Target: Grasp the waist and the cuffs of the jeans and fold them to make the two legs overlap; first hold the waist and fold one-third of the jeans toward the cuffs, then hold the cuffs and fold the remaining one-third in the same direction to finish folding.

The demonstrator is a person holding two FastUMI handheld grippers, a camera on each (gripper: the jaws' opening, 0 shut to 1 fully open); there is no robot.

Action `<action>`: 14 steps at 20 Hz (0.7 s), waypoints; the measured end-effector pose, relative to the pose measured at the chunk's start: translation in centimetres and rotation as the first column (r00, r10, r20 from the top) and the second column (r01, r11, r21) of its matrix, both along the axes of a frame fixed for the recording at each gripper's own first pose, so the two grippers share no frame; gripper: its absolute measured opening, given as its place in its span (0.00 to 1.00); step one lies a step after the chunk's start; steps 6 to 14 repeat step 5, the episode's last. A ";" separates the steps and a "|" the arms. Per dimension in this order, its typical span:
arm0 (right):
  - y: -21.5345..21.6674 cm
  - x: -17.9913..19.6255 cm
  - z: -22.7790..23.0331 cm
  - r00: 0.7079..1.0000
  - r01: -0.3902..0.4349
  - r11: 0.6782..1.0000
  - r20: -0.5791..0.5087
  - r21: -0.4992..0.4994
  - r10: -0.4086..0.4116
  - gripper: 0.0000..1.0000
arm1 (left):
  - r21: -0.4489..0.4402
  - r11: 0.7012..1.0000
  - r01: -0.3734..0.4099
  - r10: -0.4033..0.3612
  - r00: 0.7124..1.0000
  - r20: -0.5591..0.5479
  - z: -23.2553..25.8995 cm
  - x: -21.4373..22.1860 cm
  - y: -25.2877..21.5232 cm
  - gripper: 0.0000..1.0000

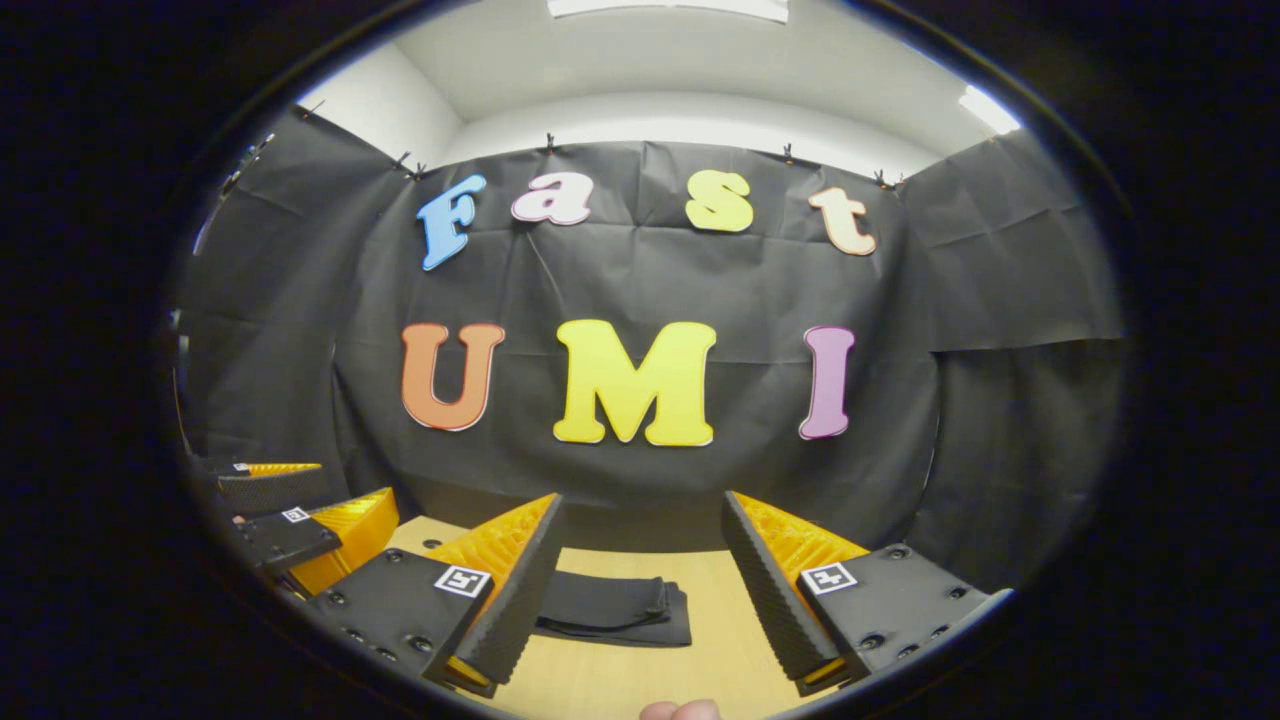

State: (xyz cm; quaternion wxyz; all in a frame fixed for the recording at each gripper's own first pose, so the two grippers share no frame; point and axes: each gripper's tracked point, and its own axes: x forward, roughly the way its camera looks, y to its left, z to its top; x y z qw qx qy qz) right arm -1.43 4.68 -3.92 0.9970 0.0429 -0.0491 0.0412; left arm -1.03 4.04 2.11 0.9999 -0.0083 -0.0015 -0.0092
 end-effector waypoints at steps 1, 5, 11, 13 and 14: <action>0.1 -0.1 -0.1 1.000 -0.002 1.000 -0.001 0.000 0.002 0.93 | 0.001 1.000 0.001 -0.001 1.000 0.001 0.0 -0.1 0.1 0.98; 0.3 0.0 -0.5 1.000 -0.004 1.000 -0.012 0.000 0.004 0.93 | -0.002 1.000 -0.006 0.006 1.000 -0.007 -0.4 0.2 0.2 0.98; 0.3 0.0 -0.5 1.000 -0.004 1.000 -0.012 0.000 0.004 0.93 | -0.002 1.000 -0.006 0.006 1.000 -0.007 -0.4 0.2 0.2 0.98; 0.3 0.0 -0.5 1.000 -0.004 1.000 -0.012 0.000 0.004 0.93 | -0.002 1.000 -0.006 0.006 1.000 -0.007 -0.4 0.2 0.2 0.98; 0.3 0.0 -0.5 1.000 -0.004 1.000 -0.012 0.000 0.004 0.93 | -0.002 1.000 -0.006 0.006 1.000 -0.007 -0.4 0.2 0.2 0.98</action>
